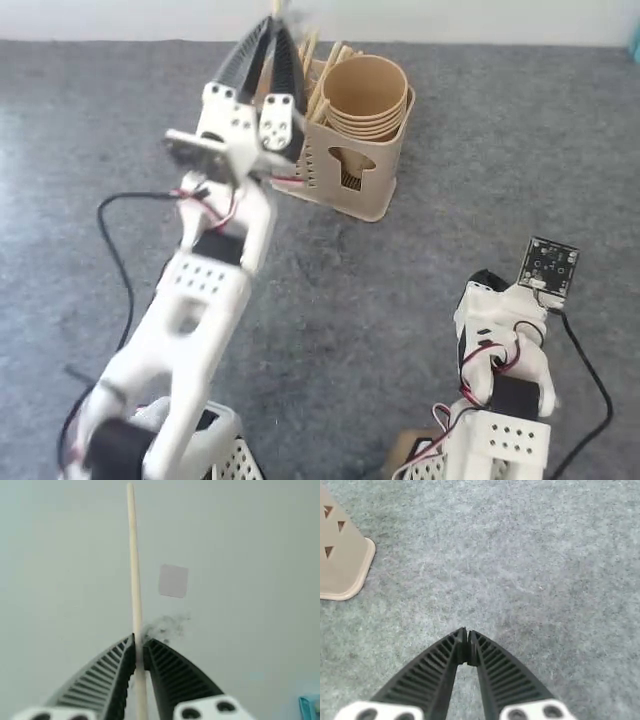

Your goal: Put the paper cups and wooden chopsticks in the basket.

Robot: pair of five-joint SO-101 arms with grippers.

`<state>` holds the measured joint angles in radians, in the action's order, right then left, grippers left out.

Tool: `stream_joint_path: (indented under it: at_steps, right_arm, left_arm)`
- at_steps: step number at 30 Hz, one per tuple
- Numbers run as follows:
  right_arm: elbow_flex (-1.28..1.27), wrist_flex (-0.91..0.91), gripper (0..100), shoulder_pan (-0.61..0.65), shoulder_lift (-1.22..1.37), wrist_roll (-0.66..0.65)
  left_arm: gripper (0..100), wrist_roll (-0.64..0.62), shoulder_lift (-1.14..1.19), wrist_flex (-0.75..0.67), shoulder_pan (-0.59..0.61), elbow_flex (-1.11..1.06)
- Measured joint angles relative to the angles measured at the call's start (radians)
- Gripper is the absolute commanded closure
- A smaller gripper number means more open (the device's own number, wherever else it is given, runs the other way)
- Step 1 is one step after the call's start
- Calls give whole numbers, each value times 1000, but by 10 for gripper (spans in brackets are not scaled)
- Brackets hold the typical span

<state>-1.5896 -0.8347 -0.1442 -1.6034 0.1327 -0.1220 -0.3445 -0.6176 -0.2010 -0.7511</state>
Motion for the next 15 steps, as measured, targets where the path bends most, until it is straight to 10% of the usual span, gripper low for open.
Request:
stream_joint_path:
  at_steps: [10, 15]
  right_arm:
    - [0, 0, 991, 0, 0, 0]
    - [0, 0, 991, 0, 0, 0]
  left_arm:
    - [976, 0, 419, -144, 37, 192]
    - [811, 0, 439, -147, 41, 224]
